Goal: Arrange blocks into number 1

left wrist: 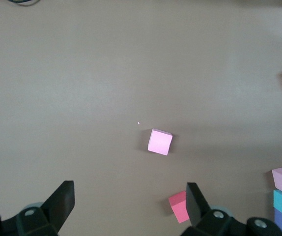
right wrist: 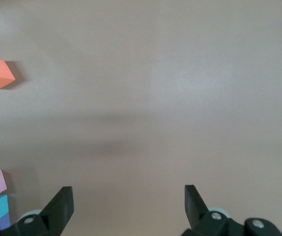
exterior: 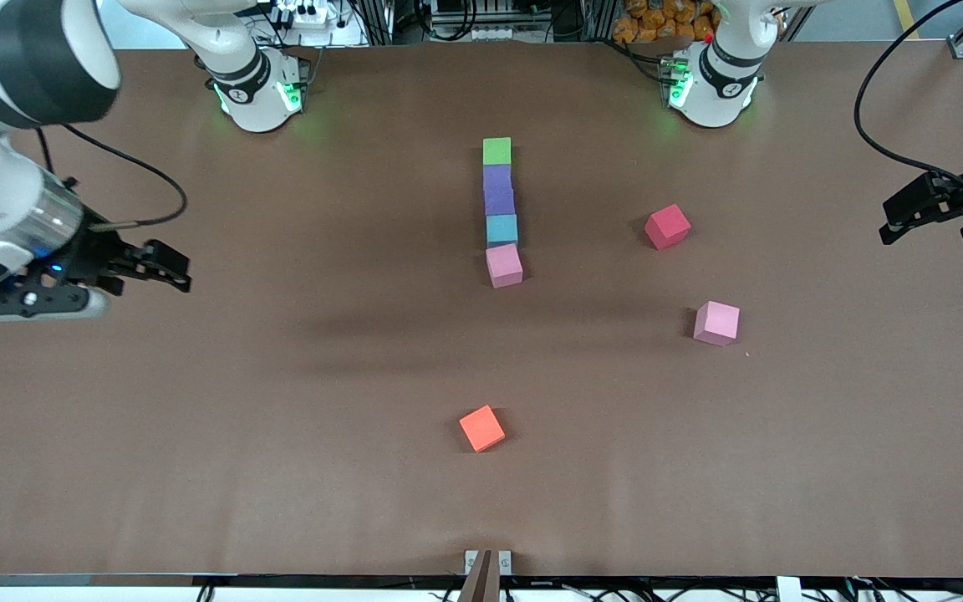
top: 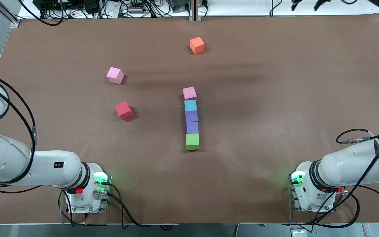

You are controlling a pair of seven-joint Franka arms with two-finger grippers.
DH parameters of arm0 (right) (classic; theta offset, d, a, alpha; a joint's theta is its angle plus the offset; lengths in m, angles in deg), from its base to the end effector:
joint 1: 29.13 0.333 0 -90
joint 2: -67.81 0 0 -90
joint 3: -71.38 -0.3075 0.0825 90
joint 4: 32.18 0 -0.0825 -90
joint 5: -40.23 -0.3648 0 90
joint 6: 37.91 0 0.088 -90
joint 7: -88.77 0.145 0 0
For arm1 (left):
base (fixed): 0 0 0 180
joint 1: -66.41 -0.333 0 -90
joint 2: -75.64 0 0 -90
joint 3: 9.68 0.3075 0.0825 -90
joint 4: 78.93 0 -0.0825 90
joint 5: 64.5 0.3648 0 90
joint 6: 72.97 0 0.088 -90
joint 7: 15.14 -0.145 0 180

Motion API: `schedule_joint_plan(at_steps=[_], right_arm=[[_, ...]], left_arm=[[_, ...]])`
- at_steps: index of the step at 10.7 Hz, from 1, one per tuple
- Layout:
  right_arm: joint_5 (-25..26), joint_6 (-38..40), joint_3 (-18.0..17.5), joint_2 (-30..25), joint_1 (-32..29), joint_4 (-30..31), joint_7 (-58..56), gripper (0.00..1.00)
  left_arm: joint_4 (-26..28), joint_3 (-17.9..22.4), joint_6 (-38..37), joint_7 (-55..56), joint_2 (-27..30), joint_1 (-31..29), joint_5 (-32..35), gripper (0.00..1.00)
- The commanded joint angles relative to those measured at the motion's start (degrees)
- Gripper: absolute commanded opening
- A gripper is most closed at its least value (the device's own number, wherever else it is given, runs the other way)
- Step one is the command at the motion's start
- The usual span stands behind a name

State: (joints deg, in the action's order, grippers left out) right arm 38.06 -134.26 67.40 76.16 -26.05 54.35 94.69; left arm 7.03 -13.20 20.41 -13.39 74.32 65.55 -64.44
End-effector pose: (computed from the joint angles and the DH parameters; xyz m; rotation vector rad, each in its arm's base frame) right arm 0.5836 0.0749 0.5341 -3.0909 -0.0237 -0.0316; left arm 0.5524 -0.0251 0.6034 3.1326 -0.0247 0.1668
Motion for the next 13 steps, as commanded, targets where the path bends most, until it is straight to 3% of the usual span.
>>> schedule_joint_plan(at_steps=[1,13], right_arm=[[1.11,1.87,-1.64,-0.87,-3.95,-1.18,-3.53,1.0],[2.6,2.05,-1.82,-2.01,-6.34,-2.68,1.82,1.0]], left_arm=[[-0.08,0.97,-1.19,-1.04,1.23,1.64,1.25,1.0],[0.09,1.49,-2.33,-1.04,1.14,2.0,2.4,1.0]])
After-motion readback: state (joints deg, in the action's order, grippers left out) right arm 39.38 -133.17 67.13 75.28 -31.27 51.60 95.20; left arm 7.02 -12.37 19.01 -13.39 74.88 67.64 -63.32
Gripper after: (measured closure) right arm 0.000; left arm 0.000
